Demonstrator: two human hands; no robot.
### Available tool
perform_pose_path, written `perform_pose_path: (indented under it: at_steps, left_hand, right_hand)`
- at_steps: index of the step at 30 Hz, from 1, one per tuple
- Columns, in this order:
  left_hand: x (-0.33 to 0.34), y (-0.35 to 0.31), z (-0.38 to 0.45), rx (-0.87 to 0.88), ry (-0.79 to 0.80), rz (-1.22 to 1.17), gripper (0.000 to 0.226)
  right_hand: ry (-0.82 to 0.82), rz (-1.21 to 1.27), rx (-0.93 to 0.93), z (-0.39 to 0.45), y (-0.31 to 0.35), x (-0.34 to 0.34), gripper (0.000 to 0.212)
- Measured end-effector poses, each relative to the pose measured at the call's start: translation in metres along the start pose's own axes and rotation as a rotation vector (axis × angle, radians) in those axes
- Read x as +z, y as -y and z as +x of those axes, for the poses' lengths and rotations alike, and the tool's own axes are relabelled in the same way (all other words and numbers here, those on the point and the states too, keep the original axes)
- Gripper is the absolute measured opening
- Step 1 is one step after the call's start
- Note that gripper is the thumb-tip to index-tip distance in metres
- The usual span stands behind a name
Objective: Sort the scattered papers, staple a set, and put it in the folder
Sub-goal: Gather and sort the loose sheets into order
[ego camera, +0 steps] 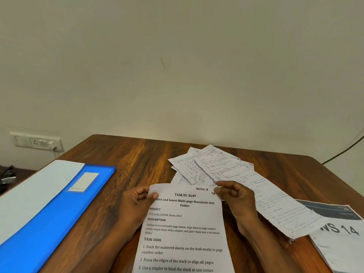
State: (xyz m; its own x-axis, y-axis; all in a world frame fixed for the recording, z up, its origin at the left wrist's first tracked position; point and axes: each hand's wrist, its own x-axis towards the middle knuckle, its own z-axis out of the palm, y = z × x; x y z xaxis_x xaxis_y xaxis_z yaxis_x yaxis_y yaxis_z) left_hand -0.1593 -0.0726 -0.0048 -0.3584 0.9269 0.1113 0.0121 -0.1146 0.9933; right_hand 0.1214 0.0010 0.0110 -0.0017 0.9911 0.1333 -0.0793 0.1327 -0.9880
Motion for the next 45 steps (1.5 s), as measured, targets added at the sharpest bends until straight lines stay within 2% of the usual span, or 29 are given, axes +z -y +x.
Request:
perform_pose_path:
  at_steps: [5,10,16,33,45]
  left_hand:
    - [0.000,-0.001,0.000,-0.002,-0.021,-0.005,0.012]
    - [-0.001,-0.002,-0.001,-0.002,-0.020,-0.012,0.012]
    - [0.000,-0.001,-0.001,-0.003,-0.027,-0.035,0.012]
    - [0.001,-0.002,0.000,-0.023,-0.022,-0.013,0.014]
    - [0.002,-0.002,-0.001,-0.013,-0.025,-0.003,0.013]
  right_hand:
    - [0.017,-0.092,-0.034,0.000,0.001,-0.003,0.027]
    - [0.002,-0.068,-0.021,0.000,0.002,-0.003,0.032]
    - [0.007,-0.014,-0.010,0.001,0.002,-0.005,0.020]
    - [0.049,-0.049,0.003,-0.001,0.010,-0.003,0.034]
    - [0.061,0.023,0.064,-0.003,0.007,-0.004,0.019]
